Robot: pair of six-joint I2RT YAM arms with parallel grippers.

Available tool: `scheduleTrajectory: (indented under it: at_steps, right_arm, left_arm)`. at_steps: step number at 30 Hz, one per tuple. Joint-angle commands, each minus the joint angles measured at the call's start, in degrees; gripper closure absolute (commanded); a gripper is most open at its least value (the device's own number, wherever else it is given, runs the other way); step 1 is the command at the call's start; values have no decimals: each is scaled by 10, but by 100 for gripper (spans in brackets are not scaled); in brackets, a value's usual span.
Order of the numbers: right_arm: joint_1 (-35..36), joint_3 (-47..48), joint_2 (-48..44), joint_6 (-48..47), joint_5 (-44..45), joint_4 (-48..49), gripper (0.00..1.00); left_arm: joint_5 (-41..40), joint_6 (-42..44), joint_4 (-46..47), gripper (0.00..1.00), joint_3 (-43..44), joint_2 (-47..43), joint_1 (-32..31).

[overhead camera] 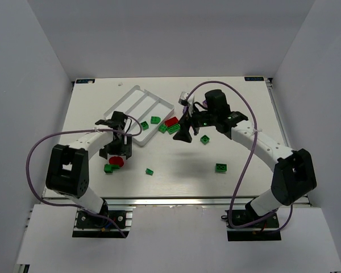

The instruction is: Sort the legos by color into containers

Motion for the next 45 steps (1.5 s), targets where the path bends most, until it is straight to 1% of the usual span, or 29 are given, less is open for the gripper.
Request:
scheduleTrajectory:
  at_steps: [1,7,20,33,35,38,44,45]
  right_arm:
    - [-6,-2,-36,18,5,8,11]
    - [-14,-9,-41,26,5,11,11]
    - [-26,-21,-48,37,5,19,10]
    - [-29,-31,-51,44,1,25,11]
    - [-29,-33,-52,43,0,26,11]
    - [-30,-34,-54,43,1,26,11]
    - [-30,-37,-56,47,-1,27,11]
    - [-30,-37,-56,48,0,26,11]
  left_arm:
    - [10,20,12,2,8,16,-2]
    - [23,22,25,2,2,30,-1]
    - [51,9,13,3,8,43,0]
    - [44,-24,-10,4,19,48,1]
    - [46,-24,-6,6,15,47,1]
    - [53,-25,-8,14,13,46,1]
    - [51,-31,-8,18,3,39,0]
    - [53,-32,-7,20,3,38,1]
